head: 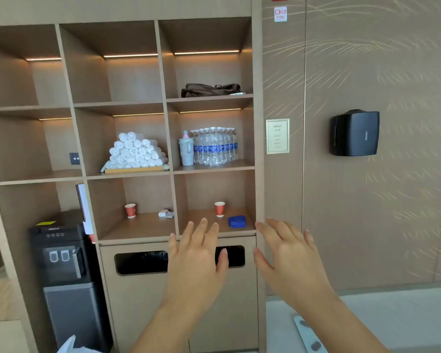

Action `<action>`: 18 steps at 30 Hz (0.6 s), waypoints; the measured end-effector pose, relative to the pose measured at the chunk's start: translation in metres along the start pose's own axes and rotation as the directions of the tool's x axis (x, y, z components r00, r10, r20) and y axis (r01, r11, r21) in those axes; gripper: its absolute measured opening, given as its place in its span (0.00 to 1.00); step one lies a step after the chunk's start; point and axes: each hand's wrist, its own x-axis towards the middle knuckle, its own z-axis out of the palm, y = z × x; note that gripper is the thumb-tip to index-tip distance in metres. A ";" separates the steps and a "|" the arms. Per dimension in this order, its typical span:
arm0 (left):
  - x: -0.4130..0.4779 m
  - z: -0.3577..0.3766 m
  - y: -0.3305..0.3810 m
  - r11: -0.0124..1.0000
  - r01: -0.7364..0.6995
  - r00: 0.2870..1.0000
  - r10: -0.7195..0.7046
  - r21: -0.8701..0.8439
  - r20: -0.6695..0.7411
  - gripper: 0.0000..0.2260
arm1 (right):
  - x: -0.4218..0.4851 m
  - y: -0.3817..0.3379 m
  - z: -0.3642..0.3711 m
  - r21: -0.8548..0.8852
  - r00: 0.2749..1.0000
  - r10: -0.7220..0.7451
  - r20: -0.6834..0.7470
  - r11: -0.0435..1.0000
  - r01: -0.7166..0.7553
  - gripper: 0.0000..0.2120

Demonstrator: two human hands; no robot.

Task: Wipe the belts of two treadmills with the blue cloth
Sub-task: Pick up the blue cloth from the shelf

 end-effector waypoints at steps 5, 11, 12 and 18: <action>0.001 0.033 -0.015 1.000 -0.008 1.000 0.008 -0.017 -0.005 0.22 | 0.004 -0.002 0.036 -0.027 0.998 -0.034 -0.061 0.999 0.032 0.20; 0.021 0.089 -0.014 0.999 0.013 0.998 -0.010 -0.043 0.058 0.23 | 0.023 0.022 0.090 -0.009 1.000 -0.015 -0.027 1.000 0.014 0.21; 0.026 0.100 -0.012 0.999 0.012 0.998 -0.010 -0.041 0.060 0.22 | 0.027 0.028 0.101 0.001 1.000 -0.017 -0.026 1.000 0.017 0.21; 0.071 0.174 0.007 0.999 0.044 0.986 -0.042 -0.010 0.162 0.22 | 0.059 0.073 0.171 0.060 0.998 -0.017 0.057 0.998 0.014 0.22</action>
